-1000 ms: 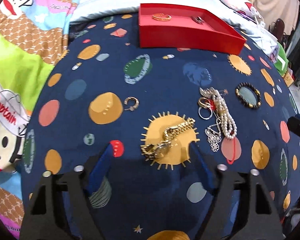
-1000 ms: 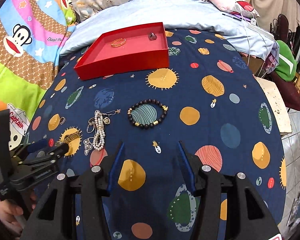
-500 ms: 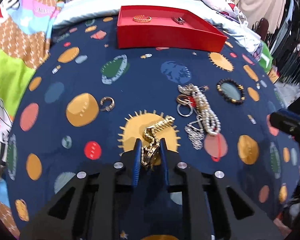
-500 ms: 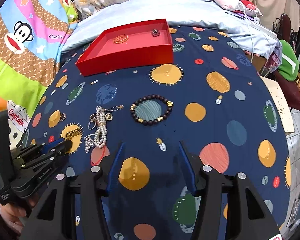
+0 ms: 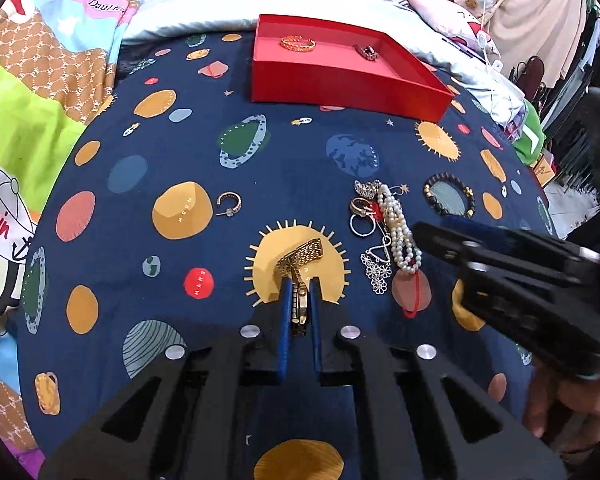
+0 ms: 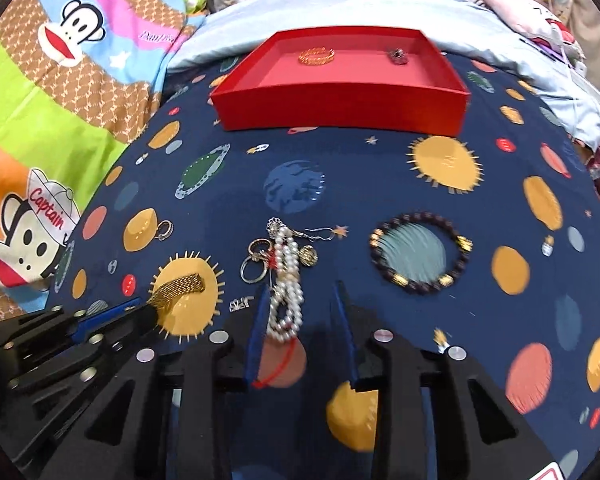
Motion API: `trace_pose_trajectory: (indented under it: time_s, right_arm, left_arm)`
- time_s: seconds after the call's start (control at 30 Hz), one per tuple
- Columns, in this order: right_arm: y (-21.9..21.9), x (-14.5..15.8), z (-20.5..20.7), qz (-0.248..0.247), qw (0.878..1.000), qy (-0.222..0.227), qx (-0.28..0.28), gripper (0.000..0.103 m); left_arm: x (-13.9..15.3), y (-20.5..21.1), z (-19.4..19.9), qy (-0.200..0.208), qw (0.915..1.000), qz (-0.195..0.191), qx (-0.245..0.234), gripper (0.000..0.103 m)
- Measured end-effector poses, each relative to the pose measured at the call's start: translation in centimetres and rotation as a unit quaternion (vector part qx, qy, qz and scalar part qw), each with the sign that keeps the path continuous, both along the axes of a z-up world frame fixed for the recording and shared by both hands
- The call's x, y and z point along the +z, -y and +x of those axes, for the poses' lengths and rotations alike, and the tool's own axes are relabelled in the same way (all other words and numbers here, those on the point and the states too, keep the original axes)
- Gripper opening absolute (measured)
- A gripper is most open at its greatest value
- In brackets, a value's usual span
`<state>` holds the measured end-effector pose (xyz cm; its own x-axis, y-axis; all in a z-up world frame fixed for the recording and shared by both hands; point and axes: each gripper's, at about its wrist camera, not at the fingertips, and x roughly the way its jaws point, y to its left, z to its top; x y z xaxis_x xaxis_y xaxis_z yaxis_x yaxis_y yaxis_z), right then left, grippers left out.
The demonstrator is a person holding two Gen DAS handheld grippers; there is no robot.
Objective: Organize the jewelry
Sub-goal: 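Grasp the gold chain watch with the left tool while the right tool grasps the pearl necklace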
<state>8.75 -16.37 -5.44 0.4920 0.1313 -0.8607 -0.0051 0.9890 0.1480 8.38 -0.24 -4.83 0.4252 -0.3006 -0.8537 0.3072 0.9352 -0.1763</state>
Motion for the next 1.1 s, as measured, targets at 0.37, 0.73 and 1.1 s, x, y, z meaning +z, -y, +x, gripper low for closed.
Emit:
trace_pose_trajectory:
  time_s: [0.37,0.73,1.1]
  right_arm:
    - [-0.5,-1.7,1.3,0.008,1.0,-0.015,0.006,0.016]
    - [1.0,-0.7,-0.1,0.019,1.0,-0.009,-0.008,0.015]
    - [3.0,1.8,-2.1,0.038,0.999,0.011,-0.028,0.015]
  left_arm:
    - [-0.8,-0.5,0.6,-0.021,0.9997,-0.011,-0.003,0.008]
    - [-2.2,-0.2,0.7,-0.036,0.9992,-0.015,-0.001,0.009]
    - [-2.2,-0.4,0.6,-0.028,0.9994,-0.017,0.007,0.015]
